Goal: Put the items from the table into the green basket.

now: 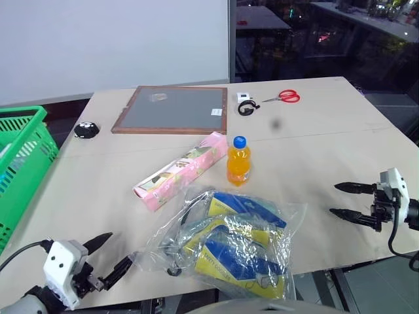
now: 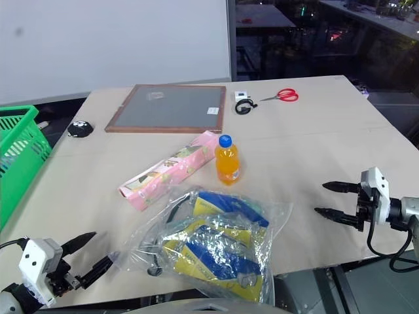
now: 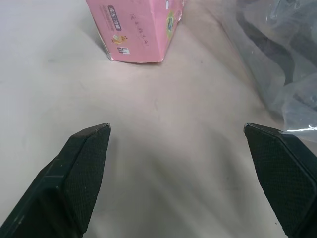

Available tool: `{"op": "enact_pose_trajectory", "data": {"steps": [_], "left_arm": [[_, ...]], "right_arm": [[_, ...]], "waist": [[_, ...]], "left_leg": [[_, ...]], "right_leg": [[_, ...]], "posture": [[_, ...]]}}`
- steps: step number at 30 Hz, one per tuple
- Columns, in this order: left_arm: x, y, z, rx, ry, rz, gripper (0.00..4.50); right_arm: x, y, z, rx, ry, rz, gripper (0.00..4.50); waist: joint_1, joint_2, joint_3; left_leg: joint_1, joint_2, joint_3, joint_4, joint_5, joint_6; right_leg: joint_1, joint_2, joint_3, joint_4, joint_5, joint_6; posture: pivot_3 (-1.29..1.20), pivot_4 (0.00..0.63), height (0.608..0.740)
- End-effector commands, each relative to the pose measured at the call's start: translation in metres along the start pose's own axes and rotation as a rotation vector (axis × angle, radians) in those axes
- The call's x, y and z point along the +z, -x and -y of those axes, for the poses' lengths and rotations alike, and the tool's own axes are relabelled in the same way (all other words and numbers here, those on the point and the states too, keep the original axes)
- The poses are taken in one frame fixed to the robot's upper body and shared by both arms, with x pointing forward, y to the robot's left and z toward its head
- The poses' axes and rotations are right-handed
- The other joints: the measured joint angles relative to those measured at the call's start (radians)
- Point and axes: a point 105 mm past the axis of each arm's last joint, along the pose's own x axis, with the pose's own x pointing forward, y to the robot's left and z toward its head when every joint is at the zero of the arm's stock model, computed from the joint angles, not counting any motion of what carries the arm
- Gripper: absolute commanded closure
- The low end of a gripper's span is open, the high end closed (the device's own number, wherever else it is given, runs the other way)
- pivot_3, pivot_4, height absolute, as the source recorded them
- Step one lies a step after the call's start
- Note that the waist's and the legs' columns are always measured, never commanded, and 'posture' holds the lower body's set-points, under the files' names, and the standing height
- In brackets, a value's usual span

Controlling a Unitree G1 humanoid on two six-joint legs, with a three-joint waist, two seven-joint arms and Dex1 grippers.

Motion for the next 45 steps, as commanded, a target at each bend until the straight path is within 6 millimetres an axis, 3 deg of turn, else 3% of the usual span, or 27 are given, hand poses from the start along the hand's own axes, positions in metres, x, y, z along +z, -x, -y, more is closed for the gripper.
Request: {"op": "enact_pose_trajectory", "data": {"steps": [1,4,15,23,27,32,40,44,45], "left_arm": [[0.007,0.003,-0.014,0.053,-0.046,0.021,0.05],[0.003,0.004,-0.024,0.078,-0.062,0.006,0.05],[0.001,0.003,-0.025,0.062,-0.078,0.0,0.05],[0.032,0.004,-0.017,-0.073,0.012,0.116,0.05],[0.058,0.023,0.0,-0.289,0.002,0.16,0.05],[0.072,0.036,0.001,-0.402,-0.039,0.129,0.05],[0.08,0.044,0.006,-0.486,-0.132,0.059,0.05],[0.077,0.05,0.008,-0.511,-0.13,0.007,0.05],[0.076,0.05,0.009,-0.515,-0.132,-0.003,0.0]], "right_arm": [[0.013,0.005,0.005,-0.011,0.056,0.028,0.0],[0.013,0.004,0.006,-0.021,0.063,0.034,0.0],[0.012,0.0,-0.003,0.026,0.063,0.032,0.0],[0.011,-0.036,-0.033,0.151,0.09,-0.039,0.0],[0.027,-0.054,-0.059,0.287,0.071,-0.023,0.0],[0.037,-0.073,-0.076,0.401,0.089,-0.021,0.0],[0.037,-0.115,-0.096,0.525,0.1,-0.006,0.0],[0.028,-0.125,-0.106,0.586,0.081,-0.04,0.0],[0.026,-0.125,-0.107,0.602,0.082,-0.049,0.25]], "waist": [[0.0,0.0,0.0],[0.001,0.0,-0.001],[0.0,0.0,-0.001],[0.001,-0.002,-0.002],[-0.001,-0.002,-0.001],[0.0,-0.003,-0.002],[0.002,-0.006,-0.005],[0.005,-0.007,-0.005],[0.005,-0.007,-0.005]], "left_leg": [[0.0,0.0,0.0,0.0,0.0,0.0],[0.001,0.0,0.0,0.0,0.0,0.0],[0.0,0.0,0.001,0.0,0.0,0.0],[0.0,0.001,0.0,0.0,0.0,0.0],[-0.001,0.001,0.001,0.0,0.0,0.0],[0.0,0.003,0.002,0.0,0.0,0.0],[-0.001,0.004,0.002,0.0,-0.001,0.0],[-0.001,0.004,0.002,-0.001,-0.001,0.0],[-0.001,0.004,0.002,-0.001,-0.001,0.0]], "right_leg": [[0.0,0.0,0.0,0.0,0.0,0.0],[0.0,0.0,0.0,0.0,0.0,0.0],[0.0,0.0,0.0,0.0,0.0,0.0],[0.0,0.001,0.0,0.0,0.0,0.0],[-0.001,0.0,0.0,0.0,0.0,0.0],[-0.001,0.001,0.0,0.0,0.0,0.0],[-0.003,0.001,-0.001,0.0,0.0,0.0],[-0.003,0.001,-0.001,0.0,0.0,0.0],[-0.003,0.001,-0.001,0.0,0.0,0.0]], "posture": [[0.11,0.011,0.74],[0.11,0.009,0.74],[0.1,0.008,0.74],[0.11,0.009,0.74],[0.11,0.009,0.74],[0.12,0.001,0.74],[0.16,0.0,0.74],[0.19,0.0,0.74],[0.19,0.0,0.74]]}}
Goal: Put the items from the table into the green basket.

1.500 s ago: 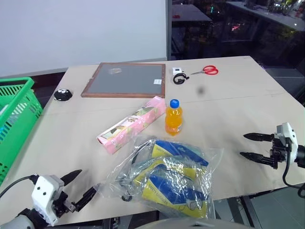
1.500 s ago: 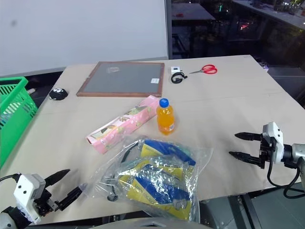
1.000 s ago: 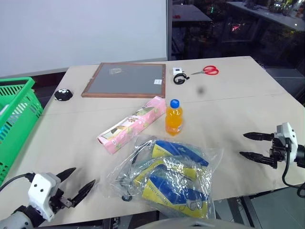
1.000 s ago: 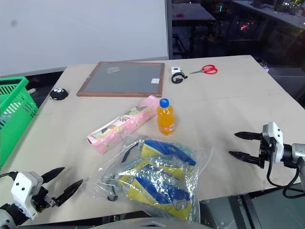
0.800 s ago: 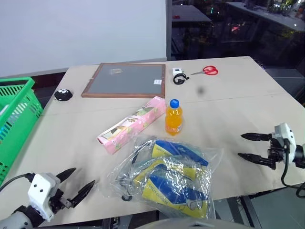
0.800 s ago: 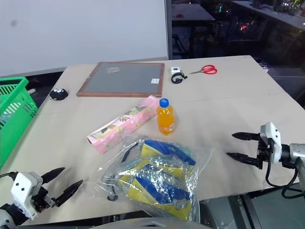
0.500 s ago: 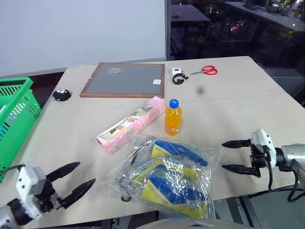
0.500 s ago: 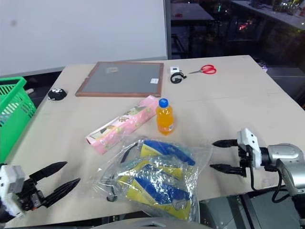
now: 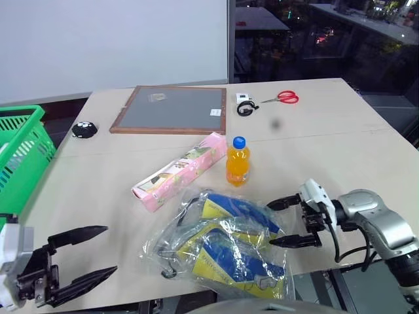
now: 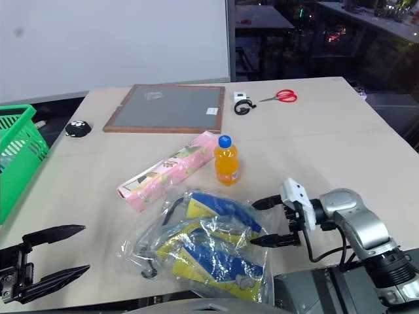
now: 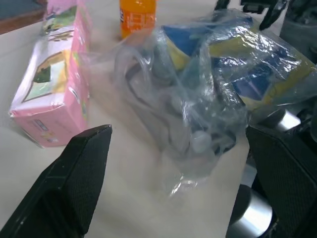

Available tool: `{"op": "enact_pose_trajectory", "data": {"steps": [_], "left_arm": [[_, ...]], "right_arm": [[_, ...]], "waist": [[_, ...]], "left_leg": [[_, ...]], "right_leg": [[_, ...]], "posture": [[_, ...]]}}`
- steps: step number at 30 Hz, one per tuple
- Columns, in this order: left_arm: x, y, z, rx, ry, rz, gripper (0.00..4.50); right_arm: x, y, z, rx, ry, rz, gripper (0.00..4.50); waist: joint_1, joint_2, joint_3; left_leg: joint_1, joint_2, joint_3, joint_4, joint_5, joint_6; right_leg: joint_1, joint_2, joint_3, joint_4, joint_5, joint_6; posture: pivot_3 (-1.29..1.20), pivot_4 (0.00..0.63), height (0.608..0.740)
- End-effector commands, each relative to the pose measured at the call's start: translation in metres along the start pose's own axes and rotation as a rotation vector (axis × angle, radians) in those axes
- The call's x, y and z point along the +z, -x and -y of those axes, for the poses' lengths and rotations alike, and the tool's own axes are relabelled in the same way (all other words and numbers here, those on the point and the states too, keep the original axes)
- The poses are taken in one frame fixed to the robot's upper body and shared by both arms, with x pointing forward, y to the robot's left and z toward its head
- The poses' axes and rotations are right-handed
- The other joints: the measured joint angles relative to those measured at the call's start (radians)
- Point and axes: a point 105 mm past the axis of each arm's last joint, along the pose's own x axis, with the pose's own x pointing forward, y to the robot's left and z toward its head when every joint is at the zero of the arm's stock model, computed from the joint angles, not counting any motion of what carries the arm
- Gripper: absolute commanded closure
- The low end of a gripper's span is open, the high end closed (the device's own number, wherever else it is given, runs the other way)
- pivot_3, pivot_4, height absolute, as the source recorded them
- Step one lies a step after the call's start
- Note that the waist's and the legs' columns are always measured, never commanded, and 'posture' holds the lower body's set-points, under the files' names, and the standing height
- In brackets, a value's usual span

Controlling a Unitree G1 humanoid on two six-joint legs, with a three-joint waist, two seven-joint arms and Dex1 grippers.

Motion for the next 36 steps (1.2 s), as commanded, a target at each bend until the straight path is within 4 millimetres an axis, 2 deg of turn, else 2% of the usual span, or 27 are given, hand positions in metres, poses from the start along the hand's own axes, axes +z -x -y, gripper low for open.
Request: {"op": "enact_pose_trajectory", "data": {"steps": [1,3,4,7,10,15,18,22,26,30,36], "left_arm": [[0.006,0.004,0.004,-0.029,-0.043,-0.049,0.0],[0.005,0.004,0.004,-0.022,-0.041,-0.051,0.0],[0.005,0.005,0.004,-0.019,-0.041,-0.053,0.0],[0.005,0.004,0.004,-0.015,-0.041,-0.05,0.0],[0.006,0.001,0.002,-0.005,-0.044,-0.043,0.0],[0.01,-0.004,0.0,-0.006,-0.052,-0.033,0.0],[0.012,-0.007,-0.001,-0.013,-0.057,-0.027,0.0],[0.013,-0.01,-0.003,-0.023,-0.06,-0.024,0.0],[0.013,-0.013,-0.006,-0.033,-0.062,-0.021,0.0],[0.015,-0.018,-0.008,-0.045,-0.07,-0.01,0.0],[0.032,-0.027,-0.013,-0.041,-0.093,0.071,0.0]], "right_arm": [[-0.004,-0.007,-0.006,0.067,0.011,-0.034,0.51],[-0.004,-0.007,-0.006,0.079,0.006,-0.035,1.2],[-0.004,-0.006,-0.004,0.076,0.007,-0.034,1.8],[-0.004,-0.004,-0.001,0.064,0.006,-0.029,3.21],[-0.004,0.001,0.004,0.038,0.001,-0.019,4.37],[-0.005,0.021,0.009,0.0,0.003,-0.027,4.45],[-0.015,0.048,0.005,-0.002,-0.022,-0.095,4.45],[-0.034,0.096,0.007,-0.065,-0.059,-0.248,4.45],[-0.037,0.134,0.015,-0.167,-0.071,-0.32,4.45],[-0.036,0.161,0.028,-0.275,-0.05,-0.361,4.45],[-0.034,0.21,0.051,-0.513,-0.035,-0.414,4.45]], "waist": [[0.001,-0.001,0.0],[0.005,-0.001,0.0],[0.007,-0.001,0.0],[0.012,0.0,0.0],[0.021,-0.002,-0.001],[0.024,-0.002,-0.001],[0.027,-0.001,-0.001],[0.031,-0.002,-0.001],[0.028,0.001,0.0],[0.021,0.001,0.0],[0.02,0.002,0.001]], "left_leg": [[0.0,0.0,0.0,0.0,0.0,0.0],[0.0,0.0,0.0,0.0,0.0,0.0],[0.001,0.0,0.0,0.0,0.0,0.0],[0.001,0.001,0.0,0.0,0.0,0.0],[0.001,0.001,0.0,0.0,0.0,0.0],[0.001,0.001,0.0,0.0,0.0,0.0],[0.0,0.001,0.001,0.001,0.0,0.0],[0.0,-0.001,0.001,0.001,0.0,0.0],[0.001,-0.001,0.002,0.001,0.0,0.0],[0.001,-0.001,0.003,0.001,0.0,0.0],[0.002,-0.001,0.005,0.002,0.0,0.001]], "right_leg": [[0.0,0.0,0.0,0.0,0.0,0.0],[0.0,0.0,0.0,0.0,0.0,0.0],[0.0,0.0,0.0,0.0,0.0,0.0],[0.0,0.0,-0.001,0.0,0.0,0.0],[-0.001,0.0,-0.002,0.0,0.0,0.0],[0.0,0.0,-0.002,0.0,0.0,0.0],[0.0,-0.001,-0.002,0.0,0.0,0.0],[0.0,-0.003,-0.002,-0.002,0.0,0.0],[0.0,-0.003,-0.002,-0.002,0.0,0.0],[0.001,-0.003,-0.001,-0.002,0.0,0.0],[0.001,-0.003,0.001,-0.002,0.0,0.0]], "posture": [[0.19,0.0,0.74],[0.2,0.0,0.74],[0.2,0.0,0.74],[0.2,0.0,0.74],[0.2,0.0,0.74],[0.19,0.0,0.74],[0.18,0.0,0.74],[0.16,0.0,0.74],[0.16,0.0,0.74],[0.13,0.0,0.74],[0.12,0.0,0.74]]}}
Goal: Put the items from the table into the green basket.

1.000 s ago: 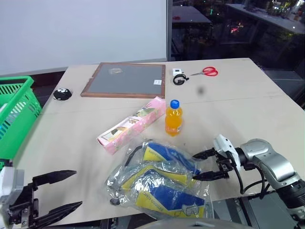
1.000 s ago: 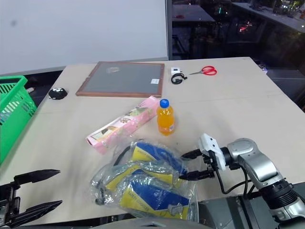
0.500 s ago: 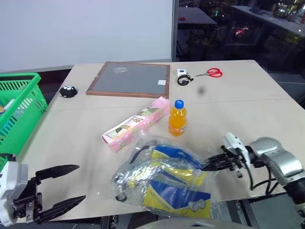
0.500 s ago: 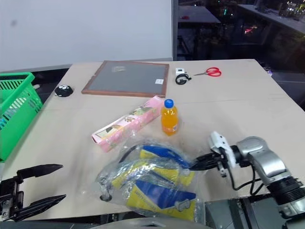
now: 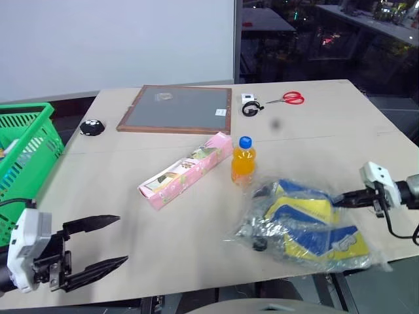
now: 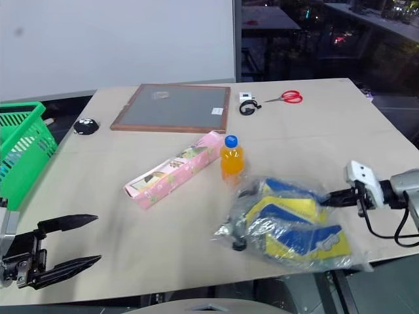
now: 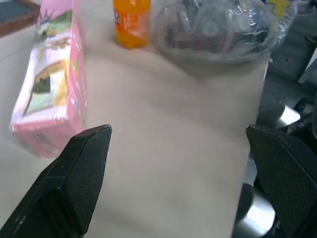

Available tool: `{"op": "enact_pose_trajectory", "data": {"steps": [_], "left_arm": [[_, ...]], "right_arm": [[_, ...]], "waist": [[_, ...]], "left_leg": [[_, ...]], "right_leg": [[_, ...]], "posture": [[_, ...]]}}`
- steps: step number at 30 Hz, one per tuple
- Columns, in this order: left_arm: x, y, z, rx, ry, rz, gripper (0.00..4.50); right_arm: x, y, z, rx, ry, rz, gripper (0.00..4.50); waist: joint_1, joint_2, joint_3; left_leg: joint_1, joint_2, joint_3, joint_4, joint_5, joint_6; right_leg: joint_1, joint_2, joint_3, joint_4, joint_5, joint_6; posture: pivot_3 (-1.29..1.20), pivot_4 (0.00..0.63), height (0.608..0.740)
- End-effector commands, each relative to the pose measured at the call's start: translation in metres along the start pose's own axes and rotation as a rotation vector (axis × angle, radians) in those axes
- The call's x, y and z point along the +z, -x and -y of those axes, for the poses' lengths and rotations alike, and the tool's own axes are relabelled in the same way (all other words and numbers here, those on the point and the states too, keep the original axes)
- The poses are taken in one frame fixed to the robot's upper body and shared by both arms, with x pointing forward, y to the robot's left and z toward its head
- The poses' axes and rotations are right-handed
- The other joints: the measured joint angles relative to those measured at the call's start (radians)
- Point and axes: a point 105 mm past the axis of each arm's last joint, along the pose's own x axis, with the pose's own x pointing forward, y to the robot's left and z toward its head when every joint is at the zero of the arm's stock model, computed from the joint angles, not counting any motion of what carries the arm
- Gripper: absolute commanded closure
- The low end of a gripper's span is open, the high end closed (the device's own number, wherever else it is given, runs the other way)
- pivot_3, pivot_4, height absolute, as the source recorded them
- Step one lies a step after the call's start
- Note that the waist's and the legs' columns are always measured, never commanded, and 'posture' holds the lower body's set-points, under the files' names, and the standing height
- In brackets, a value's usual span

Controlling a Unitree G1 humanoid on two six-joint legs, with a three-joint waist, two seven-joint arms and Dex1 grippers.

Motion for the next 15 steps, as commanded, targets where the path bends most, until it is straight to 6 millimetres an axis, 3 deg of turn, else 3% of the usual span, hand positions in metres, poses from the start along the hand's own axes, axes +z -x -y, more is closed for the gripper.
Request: {"op": "enact_pose_trajectory", "data": {"steps": [1,6,15], "left_arm": [[0.016,-0.006,0.001,-0.013,-0.04,0.045,0.0],[0.023,-0.013,0.0,-0.026,-0.054,0.067,0.0],[0.038,-0.027,-0.007,-0.051,-0.095,0.116,0.0]], "right_arm": [[-0.001,0.032,0.018,-0.116,0.008,-0.02,4.45],[-0.018,0.069,0.042,-0.372,-0.071,-0.054,4.45],[-0.044,0.119,0.053,-0.722,-0.243,0.007,4.45]], "waist": [[0.0,0.0,0.0],[0.0,0.003,0.001],[-0.025,0.005,0.001]], "left_leg": [[0.0,0.0,0.0,0.0,0.0,0.0],[0.0,0.0,0.002,0.0,0.0,0.001],[0.002,-0.001,0.006,0.0,-0.001,0.002]], "right_leg": [[0.0,0.0,0.0,0.0,0.0,0.0],[0.0,0.0,0.002,0.0,0.0,0.0],[0.0,0.001,0.008,0.002,0.0,0.0]], "posture": [[0.12,0.0,0.74],[0.12,0.0,0.74],[0.09,0.0,0.74]]}}
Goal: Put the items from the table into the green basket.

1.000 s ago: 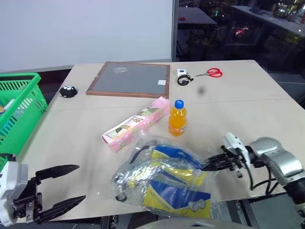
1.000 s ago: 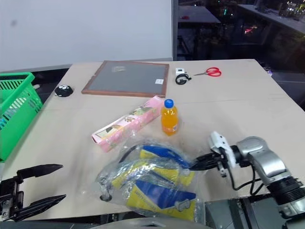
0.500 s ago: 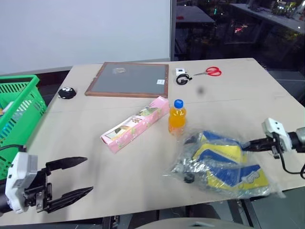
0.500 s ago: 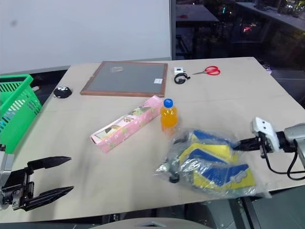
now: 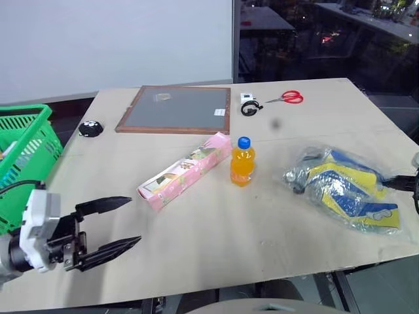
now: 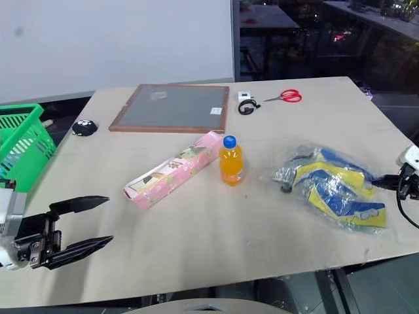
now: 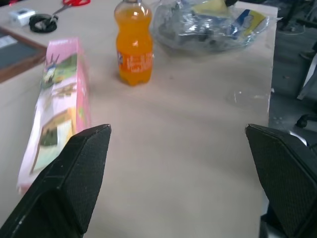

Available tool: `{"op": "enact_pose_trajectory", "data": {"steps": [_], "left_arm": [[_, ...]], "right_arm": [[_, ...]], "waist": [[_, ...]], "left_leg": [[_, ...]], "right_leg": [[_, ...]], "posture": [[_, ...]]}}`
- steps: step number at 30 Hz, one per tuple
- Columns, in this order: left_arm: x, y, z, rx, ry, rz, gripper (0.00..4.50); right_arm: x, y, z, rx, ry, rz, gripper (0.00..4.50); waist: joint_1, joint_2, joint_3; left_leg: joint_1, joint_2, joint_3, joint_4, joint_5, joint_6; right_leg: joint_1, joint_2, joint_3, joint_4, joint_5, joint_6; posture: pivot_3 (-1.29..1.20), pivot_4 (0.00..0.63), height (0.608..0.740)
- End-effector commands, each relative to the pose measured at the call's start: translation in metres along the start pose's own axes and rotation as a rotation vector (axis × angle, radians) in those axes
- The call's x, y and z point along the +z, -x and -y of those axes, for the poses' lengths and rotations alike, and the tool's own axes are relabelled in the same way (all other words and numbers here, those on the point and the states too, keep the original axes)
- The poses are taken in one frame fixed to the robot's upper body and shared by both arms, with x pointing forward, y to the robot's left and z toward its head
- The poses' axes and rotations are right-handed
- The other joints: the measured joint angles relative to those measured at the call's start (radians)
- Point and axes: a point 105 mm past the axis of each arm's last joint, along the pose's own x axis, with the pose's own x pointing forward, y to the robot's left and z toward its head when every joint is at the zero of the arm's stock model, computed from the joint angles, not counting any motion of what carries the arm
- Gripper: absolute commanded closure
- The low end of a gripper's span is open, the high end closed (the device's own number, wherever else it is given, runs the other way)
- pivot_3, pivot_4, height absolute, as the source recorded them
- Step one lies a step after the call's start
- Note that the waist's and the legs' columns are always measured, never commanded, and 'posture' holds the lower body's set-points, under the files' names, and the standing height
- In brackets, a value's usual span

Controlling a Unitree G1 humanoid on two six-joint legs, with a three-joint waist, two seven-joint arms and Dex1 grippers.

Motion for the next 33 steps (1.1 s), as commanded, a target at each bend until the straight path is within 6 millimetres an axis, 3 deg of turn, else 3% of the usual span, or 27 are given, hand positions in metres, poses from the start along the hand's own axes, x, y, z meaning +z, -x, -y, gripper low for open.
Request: {"op": "enact_pose_trajectory", "data": {"steps": [1,5,9,13,14,15,18,21,23,26,29,33], "left_arm": [[0.012,-0.007,-0.001,-0.03,-0.036,0.024,0.0],[0.014,-0.01,-0.005,-0.042,-0.043,0.029,0.0],[0.015,-0.013,-0.01,-0.047,-0.05,0.036,0.0],[0.015,-0.014,-0.014,-0.046,-0.044,0.053,0.0],[0.016,-0.015,-0.015,-0.044,-0.04,0.06,0.0],[0.016,-0.015,-0.015,-0.043,-0.039,0.063,0.0],[0.015,-0.014,-0.015,-0.04,-0.034,0.066,0.0],[0.014,-0.015,-0.014,-0.039,-0.024,0.072,0.0],[0.01,-0.019,-0.015,-0.031,-0.015,0.06,0.0],[0.001,-0.029,-0.016,-0.006,0.006,0.039,0.0],[-0.012,-0.049,-0.02,0.054,0.032,0.015,0.0],[-0.029,-0.087,-0.028,0.178,0.001,-0.03,0.0]], "right_arm": [[0.006,0.026,0.024,-0.175,-0.025,0.048,4.45],[0.0,0.027,0.032,-0.252,-0.047,0.012,4.45],[-0.003,0.029,0.039,-0.319,-0.058,-0.005,3.05],[-0.003,0.034,0.047,-0.398,-0.061,-0.02,1.15],[-0.002,0.037,0.05,-0.426,-0.054,-0.021,0.45],[0.001,0.039,0.054,-0.454,-0.031,-0.025,0.15],[0.018,0.043,0.058,-0.47,0.009,0.037,0.03],[0.052,0.036,0.05,-0.385,0.008,0.224,0.03],[0.08,0.026,0.031,-0.238,0.011,0.374,0.03],[0.113,0.017,-0.013,0.007,0.01,0.566,0.03],[0.112,0.01,-0.08,0.303,0.015,0.615,0.03],[0.098,0.008,-0.135,0.452,0.048,0.606,0.03]], "waist": [[-0.008,0.0,0.0],[-0.029,0.001,0.0],[-0.042,0.001,0.0],[-0.061,0.001,-0.001],[-0.064,0.001,-0.001],[-0.067,0.001,-0.001],[-0.076,0.001,-0.001],[-0.091,0.002,0.0],[-0.101,0.002,-0.001],[-0.108,-0.001,-0.002],[-0.097,-0.001,-0.002],[-0.061,0.002,-0.002]], "left_leg": [[0.0,0.0,0.0,0.0,0.0,0.0],[0.002,-0.001,0.002,0.0,-0.001,0.001],[0.003,-0.001,0.003,0.0,-0.001,0.001],[0.005,0.0,0.004,0.0,-0.001,0.001],[0.005,0.0,0.004,0.0,-0.001,0.001],[0.006,0.0,0.004,0.0,-0.001,0.001],[0.006,0.0,0.006,0.0,-0.001,0.001],[0.006,0.0,0.006,-0.001,-0.001,0.001],[0.007,0.0,0.007,-0.001,-0.001,0.002],[0.012,0.002,0.005,-0.001,-0.002,0.003],[0.012,0.003,0.001,-0.001,-0.002,0.003],[0.01,0.001,-0.001,-0.001,-0.003,0.004]], "right_leg": [[0.0,0.0,0.001,0.0,0.0,0.0],[0.001,0.0,0.004,0.0,0.0,0.0],[0.001,0.001,0.005,0.002,0.0,0.0],[0.001,0.001,0.006,0.003,0.0,0.001],[0.002,0.002,0.006,0.003,0.0,0.0],[0.002,0.002,0.007,0.003,0.0,0.001],[0.002,0.002,0.008,0.003,0.0,0.001],[0.002,0.002,0.008,0.003,0.0,0.001],[0.002,0.002,0.009,0.004,0.0,0.001],[0.008,0.004,0.009,0.004,0.0,0.001],[0.009,0.006,0.006,0.004,0.0,0.001],[0.009,0.005,0.005,0.003,-0.002,0.004]], "posture": [[0.09,0.0,0.74],[0.07,0.0,0.74],[0.05,0.0,0.74],[0.03,0.0,0.74],[0.03,0.0,0.74],[0.03,0.0,0.74],[0.03,0.0,0.74],[0.02,0.0,0.74],[0.01,0.0,0.74],[0.0,0.0,0.74],[0.0,0.0,0.74],[0.0,0.0,0.74]]}}
